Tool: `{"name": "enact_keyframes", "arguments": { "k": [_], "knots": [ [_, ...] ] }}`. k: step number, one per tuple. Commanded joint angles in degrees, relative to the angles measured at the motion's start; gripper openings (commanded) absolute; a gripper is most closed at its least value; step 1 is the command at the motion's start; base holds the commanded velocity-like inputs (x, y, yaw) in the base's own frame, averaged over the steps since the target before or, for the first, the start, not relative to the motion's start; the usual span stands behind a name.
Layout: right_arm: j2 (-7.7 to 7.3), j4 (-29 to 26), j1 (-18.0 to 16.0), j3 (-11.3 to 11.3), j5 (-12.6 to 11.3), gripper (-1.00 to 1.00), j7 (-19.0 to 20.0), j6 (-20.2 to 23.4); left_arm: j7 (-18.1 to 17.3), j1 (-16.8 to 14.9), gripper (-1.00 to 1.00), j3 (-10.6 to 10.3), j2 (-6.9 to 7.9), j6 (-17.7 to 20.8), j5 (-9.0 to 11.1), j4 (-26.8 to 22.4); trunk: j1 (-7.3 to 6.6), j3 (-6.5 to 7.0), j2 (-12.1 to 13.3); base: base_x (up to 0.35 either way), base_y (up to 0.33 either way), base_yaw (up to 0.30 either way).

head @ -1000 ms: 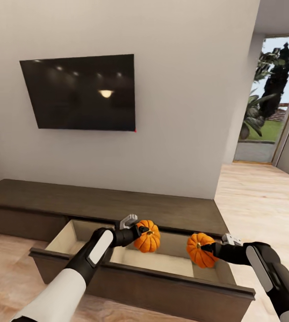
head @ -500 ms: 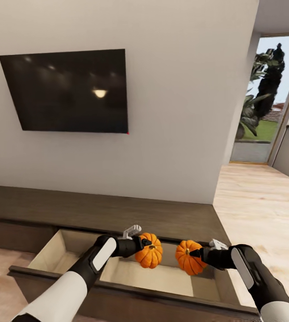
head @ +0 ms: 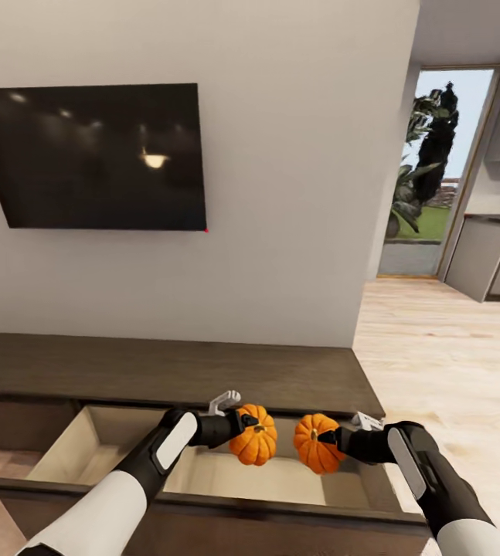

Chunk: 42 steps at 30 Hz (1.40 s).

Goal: Place each of the two pumpkins and all three candles from the living room inside a cabinet in the living room (use any cabinet), then make sure every cabinet is closed, and position the cauldron so it is next to a table in the living room.

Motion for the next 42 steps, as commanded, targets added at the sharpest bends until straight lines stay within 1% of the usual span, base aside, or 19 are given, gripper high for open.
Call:
{"name": "enact_keyframes", "arguments": {
  "k": [1, 4, 10, 12, 14, 17, 19, 20, 22, 23, 25, 31, 32, 34, 35, 36, 38, 40, 42],
  "knots": [
    [0.02, 0.0, 0.0, -0.2, 0.3, -1.0, 0.6, 0.3, -0.1, 0.0, -1.0, 0.0, 0.06, 0.1, -0.2, 0.0, -0.01, -0.06, 0.0, 0.0, 0.062, -0.297],
    [0.07, 0.0, 0.0, -0.2, 0.5, -1.0, 0.6, 0.3, -0.1, 0.0, -1.0, 0.1, 0.19, 0.2, -0.2, 0.0, -0.01, -0.06, 0.0, 0.0, 0.038, -0.298],
    [0.08, 0.0, 0.0, -0.1, 0.7, -1.0, 0.5, 0.3, 0.2, 0.2, -1.0, 0.2, 1.18, 0.9, -0.1, 0.1, -0.01, -0.06, 0.0, 0.0, 0.008, -0.119],
    [0.05, 0.0, 0.0, -0.2, 0.7, -1.0, 0.5, 0.3, 0.4, 1.0, -1.0, 0.2, 1.73, 1.9, -0.1, 0.4, -0.01, -0.06, 0.0, 0.0, 0.002, -0.029],
    [0.08, 0.0, 0.0, -0.2, 0.7, -1.0, 0.5, 0.3, 0.3, 2.8, -1.0, 0.4, 2.46, 2.3, -0.1, 0.7, -0.01, -0.06, 0.0, 0.0, 0.001, -0.014],
    [0.09, 0.0, 0.0, -0.1, 1.1, -1.0, 0.5, 0.3, 0.4, 3.8, -1.0, 0.9, 3.25, 2.5, -0.1, 0.8, -0.01, -0.06, 0.0, 0.0, 0.0, -0.006],
    [0.14, 0.0, 0.0, 0.0, 1.8, -1.0, 0.5, 0.3, 0.6, 4.3, -1.0, 1.4, 4.27, 2.6, -0.2, 0.8, -0.01, -0.06, 0.0, 0.0, 0.0, -0.002],
    [0.15, 0.0, 0.0, 0.1, 1.9, -1.0, 0.5, 0.3, 0.7, 4.4, -1.0, 1.5, 4.49, 2.6, -0.2, 0.8, -0.01, -0.06, 0.0, 0.0, 0.0, -0.001],
    [0.12, 0.0, 0.0, 0.9, 2.1, -1.0, 0.5, 0.3, 0.9, 4.7, -1.0, 1.6, 5.26, 2.5, -0.2, 0.8, -0.01, -0.06, 0.0, 0.0, 0.0, 0.0],
    [0.15, 0.0, 0.0, 2.0, 2.2, -1.0, 0.5, 0.2, 0.9, 4.9, -1.0, 1.7, 5.75, 1.4, -0.1, 0.9, -0.01, -0.06, 0.0, 0.059, 0.0, 0.0],
    [0.15, 0.0, 0.0, 2.6, 2.3, -1.0, 0.5, 0.2, 0.6, 5.0, -1.0, 1.7, 5.89, 0.5, -0.1, 0.9, -0.01, -0.06, 0.0, 0.186, 0.0, 0.0],
    [0.17, 0.0, 0.0, 3.1, 2.3, -1.0, 0.5, 0.3, 0.6, 5.0, -1.0, 1.7, 5.93, -0.3, -0.1, 0.9, -0.01, -0.06, 0.0, 0.243, 0.0, 0.0],
    [0.22, 0.4, 0.0, 3.1, 2.3, -1.0, 0.6, 0.3, 0.7, 5.0, -1.0, 1.7, 5.92, -0.3, -0.1, 0.9, -0.01, -0.06, 0.0, 0.089, 0.0, 0.0],
    [0.79, 2.1, -0.1, 3.4, 2.3, -1.0, 0.6, 0.2, 0.8, 5.0, -1.0, 1.7, 5.88, -0.4, -0.1, 0.9, -0.01, -0.06, 0.0, 0.052, 0.0, 0.0],
    [1.74, 4.7, -0.2, 4.0, 2.4, -1.0, 0.5, -0.5, 1.0, 5.0, -1.0, 1.6, 5.73, -0.4, -0.2, 0.9, -0.01, -0.06, 0.0, 0.023, 0.0, 0.0],
    [2.02, 5.7, -0.3, 4.1, 2.4, -1.0, 0.5, -1.0, 1.0, 5.0, -1.0, 1.6, 5.68, -0.4, -0.3, 0.9, -0.01, -0.06, 0.0, 0.019, 0.0, 0.0],
    [2.8, 10.3, -1.9, 4.6, 2.4, -1.0, 0.4, -3.6, 0.9, 5.0, -1.0, 1.5, 5.61, -0.4, -0.4, 0.9, -0.01, -0.06, 0.0, 0.089, 0.0, 0.0],
    [3.17, 14.6, -3.6, 4.8, 2.5, -1.0, 0.4, -6.0, 0.8, 5.0, -1.0, 1.2, 5.52, -0.5, -0.5, 0.9, -0.01, -0.06, 0.0, 0.205, 0.0, 0.0],
    [3.4, 16.7, -4.6, 4.9, 2.6, -1.0, 0.3, -7.2, 1.0, 5.0, -1.0, 1.1, 5.56, -0.6, -0.6, 0.9, -0.01, -0.06, 0.0, 0.127, 0.0, 0.0]
  ]
}}
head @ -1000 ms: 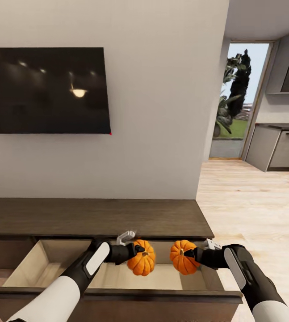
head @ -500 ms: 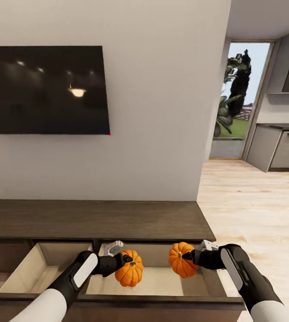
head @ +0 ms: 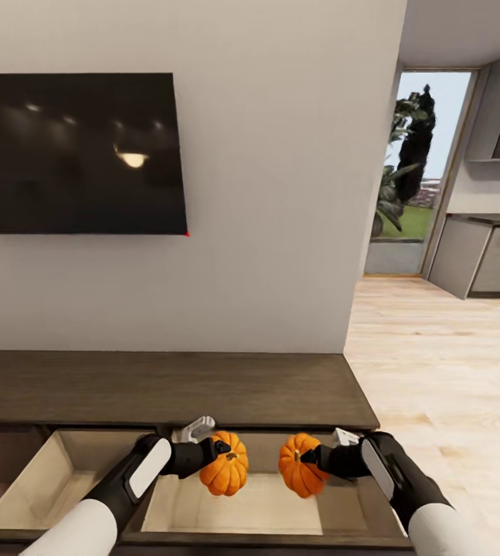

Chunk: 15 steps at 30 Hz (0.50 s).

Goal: Place each of the two pumpkins and all three candles from the living room inside a cabinet in the living room (use any cabinet), then make sure every cabinet is closed, and position the cauldron so it is next to a table in the living room.

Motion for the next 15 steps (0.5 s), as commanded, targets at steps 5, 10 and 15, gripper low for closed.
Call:
{"name": "enact_keyframes", "arguments": {
  "k": [5, 10, 15],
  "knots": [
    [0.52, 1.9, -0.8, 0.1, 0.9, -1.0, 0.3, -2.8, -0.2, -0.4, -1.0, -0.2, 0.2, 0.5, -0.4, 0.0, 0.0, -0.06, 0.0, 0.021, 0.0, 0.0],
    [0.55, 2.0, -0.8, 0.2, 0.9, -1.0, 0.3, -3.6, -0.4, -0.6, -1.0, -0.5, 0.22, 0.6, -0.5, 0.0, 0.0, -0.06, 0.0, 0.001, 0.0, 0.0],
    [0.89, 1.4, -0.8, 0.1, 0.8, -1.0, 0.2, -3.5, -0.3, -0.6, -1.0, -0.5, 0.06, 0.7, -0.4, 0.0, 0.0, -0.14, 0.0, 0.0, 0.0, 0.0]
  ]
}}
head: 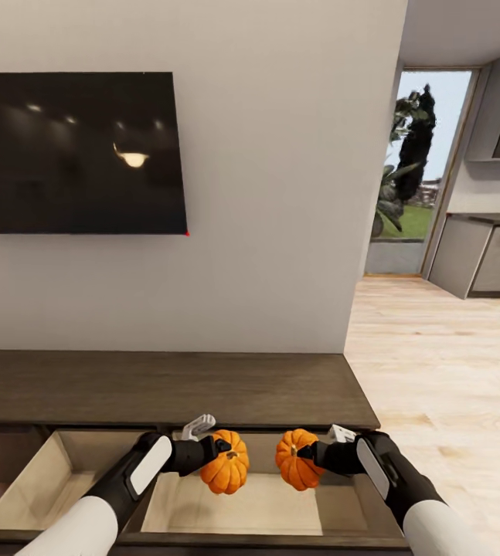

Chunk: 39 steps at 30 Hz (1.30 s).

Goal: Place each of the two pumpkins and all three candles from the living room inside a cabinet in the living room (use any cabinet), then make sure every cabinet is closed, and position the cauldron so it is next to a table in the living room.

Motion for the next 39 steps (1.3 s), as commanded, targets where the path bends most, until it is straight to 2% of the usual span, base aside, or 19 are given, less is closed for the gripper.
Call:
{"name": "enact_keyframes", "arguments": {
  "k": [1, 8, 23, 26, 31, 33, 37, 39],
  "knots": [
    [0.07, -0.1, 0.0, 0.0, 0.2, -1.0, 0.2, 0.4, -0.1, -0.1, -1.0, 0.0, -0.09, 0.2, -0.3, 0.0, -0.01, -0.12, 0.0, 0.0, 0.0, 0.0],
    [0.26, 0.6, -0.2, 2.4, 0.2, -1.0, 0.3, 0.9, -0.4, -0.5, -1.0, 0.2, -0.59, 0.0, -0.1, 2.3, -0.01, -0.74, 0.0, 0.0, 0.0, 0.0],
    [0.16, 0.7, -1.4, 2.7, 0.2, -1.0, 0.2, 1.0, -0.6, -0.5, -1.0, 0.7, -0.63, -0.5, 0.5, 2.0, -0.01, -2.15, 0.0, 0.0, 0.0, 0.0],
    [0.09, 1.0, -2.4, 2.7, 0.2, -1.0, 0.3, 1.1, -0.6, -0.5, -1.0, 0.7, -0.64, -0.5, 0.5, 1.8, 0.65, -2.97, -1.2, 0.0, 0.0, 0.0],
    [-0.01, 1.2, -3.0, 2.6, 0.2, -1.0, 0.3, 1.2, -0.3, -1.8, -1.0, 0.7, -0.82, -0.2, 0.6, 2.0, 0.65, -3.23, -1.2, 0.0, 0.0, 0.0],
    [-0.27, 1.2, -3.9, 2.7, 0.2, -1.0, 0.3, 2.1, -0.1, -2.2, -1.0, 0.6, -0.91, 0.0, 0.6, 2.0, 0.65, -3.26, -1.2, 0.0, 0.0, 0.0],
    [-0.38, 1.3, -5.9, 2.6, 0.1, -1.0, 0.5, 8.2, 0.0, -3.5, -1.0, 0.7, -0.99, 0.2, 0.7, 2.0, 1.53, -4.0, -2.8, 0.0, 0.0, 0.0],
    [-0.31, 1.3, -6.2, 2.6, 0.1, -1.0, 0.5, 9.8, 0.1, -4.5, -1.0, 0.8, -1.28, 0.3, 0.7, 2.2, 1.97, -4.37, -3.6, 0.0, 0.0, 0.0]
  ]
}}
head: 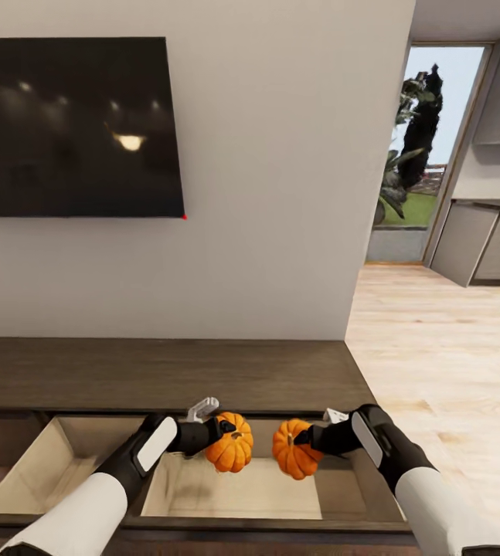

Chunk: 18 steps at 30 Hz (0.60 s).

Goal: Place each of the two pumpkins and all three candles from the living room inside a cabinet in the living room (use any cabinet), then make sure every cabinet is closed, and position the cauldron so it is next to a table in the living room.

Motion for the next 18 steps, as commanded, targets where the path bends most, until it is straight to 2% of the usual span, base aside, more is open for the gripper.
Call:
{"name": "enact_keyframes", "arguments": {
  "k": [1, 2, 5, 13, 16, 18],
  "knots": [
    [0.0, 0.0, -0.2, 0.2, -0.1, -1.0, 0.2, 0.8, 0.0, -0.5, -1.0, -0.1, -0.64, 0.1, -0.3, 0.5, 0.22, -0.24, -0.4, 0.0, 0.0, 0.0],
    [0.1, 0.0, -0.4, 0.2, -0.1, -1.0, 0.2, 1.4, 0.1, -1.0, -1.0, -0.1, -1.73, -0.1, -0.4, 2.4, 0.44, -0.42, -0.8, 0.0, 0.0, 0.0],
    [0.25, 0.1, -0.4, 0.5, 0.0, -1.0, 0.0, 1.6, 0.1, -1.3, -1.0, 0.0, -2.17, -0.3, -0.5, 3.4, 1.09, -0.96, -2.0, 0.0, 0.0, 0.0],
    [0.32, 2.0, -0.4, 0.6, 0.0, -1.0, -0.1, 0.2, 0.4, -1.5, -1.0, -0.1, -2.25, -0.2, -0.7, 3.7, 2.85, -2.4, -5.3, 0.0, 0.0, 0.0],
    [0.31, 2.3, -0.4, 0.6, 0.1, -1.0, -0.1, -0.4, 3.6, -3.2, -1.0, -0.1, -2.11, 1.7, -0.5, 3.9, 3.51, -2.94, -6.5, 0.0, 0.0, 0.0],
    [0.27, 2.3, -0.4, 0.6, 0.1, -1.0, -0.1, -0.9, 3.7, -3.4, -1.0, -0.1, -2.01, 1.7, -0.5, 4.0, 3.95, -3.3, -7.3, 0.0, 0.0, 0.0]
  ]
}}
